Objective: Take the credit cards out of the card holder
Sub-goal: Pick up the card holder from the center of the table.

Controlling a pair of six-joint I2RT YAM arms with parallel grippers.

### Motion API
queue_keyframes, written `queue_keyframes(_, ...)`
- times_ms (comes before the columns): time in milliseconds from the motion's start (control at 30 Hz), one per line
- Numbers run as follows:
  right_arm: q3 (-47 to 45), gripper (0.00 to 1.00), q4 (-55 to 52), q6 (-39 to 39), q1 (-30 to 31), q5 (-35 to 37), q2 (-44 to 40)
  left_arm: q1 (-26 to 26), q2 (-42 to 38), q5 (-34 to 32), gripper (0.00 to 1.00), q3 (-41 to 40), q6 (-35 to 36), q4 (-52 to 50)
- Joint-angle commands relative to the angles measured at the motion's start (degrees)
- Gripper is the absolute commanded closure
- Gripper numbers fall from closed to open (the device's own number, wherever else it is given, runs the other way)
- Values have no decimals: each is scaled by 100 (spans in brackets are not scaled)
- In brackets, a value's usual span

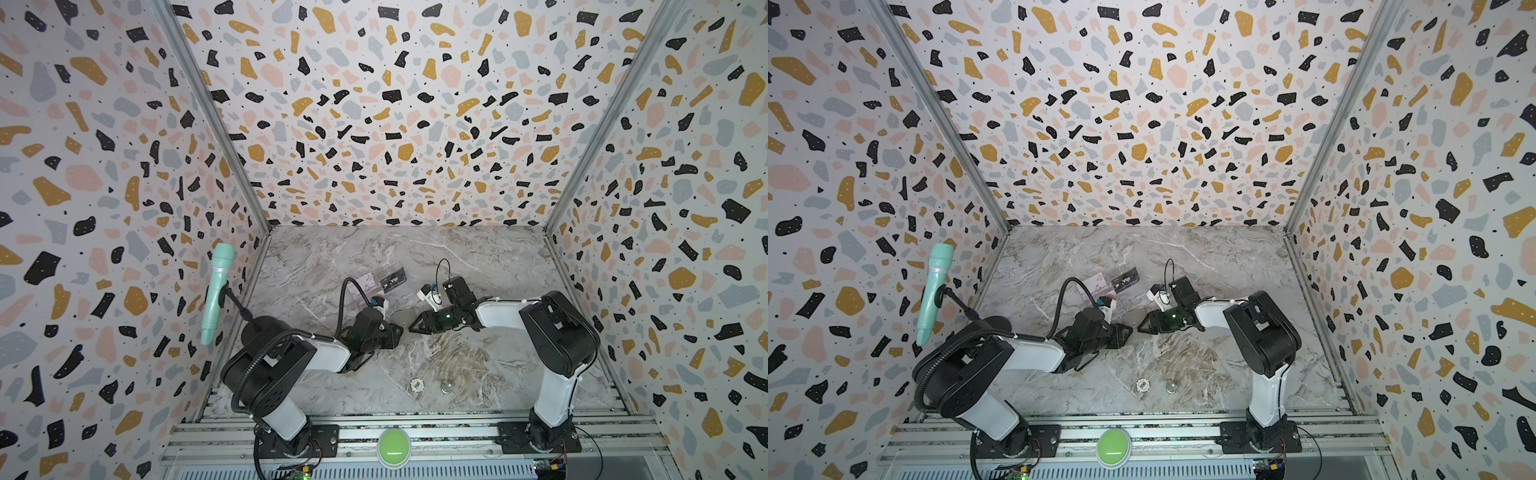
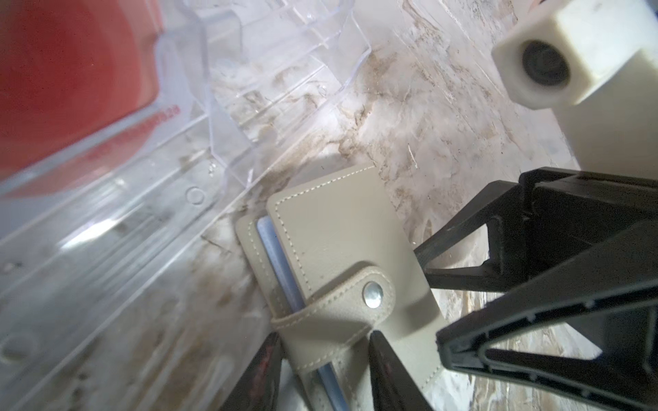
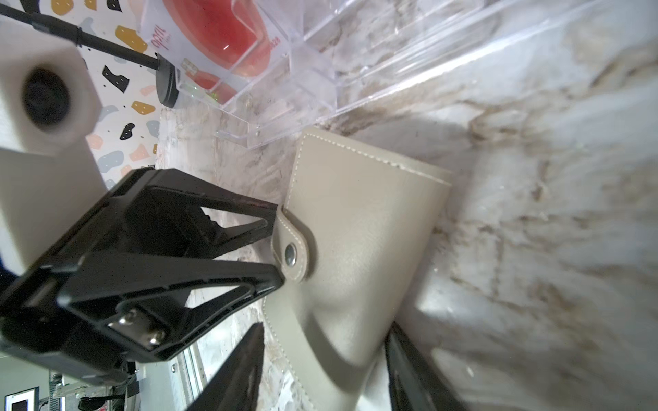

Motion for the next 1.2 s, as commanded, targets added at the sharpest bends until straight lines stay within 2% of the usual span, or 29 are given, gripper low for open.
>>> queue_keyframes(0, -55, 45, 442, 207, 37, -545, -32, -45, 192, 190, 62, 32, 41, 254)
queue_keyframes(400, -543, 50, 2035, 1209, -239, -1645, -299, -45, 223, 253, 64, -11, 56, 324)
queue_keyframes(533, -540, 52, 1987, 1186, -240, -1465, -215, -40, 273, 331, 65, -7, 28, 410)
queue_keyframes(767, -505, 57, 1807, 1099, -194, -684, -140, -50, 286, 440, 65, -15, 45, 478)
queue_keyframes(1167, -484, 71, 1737, 1048, -116, -304, -221, -45, 195, 326, 62, -15, 45, 408)
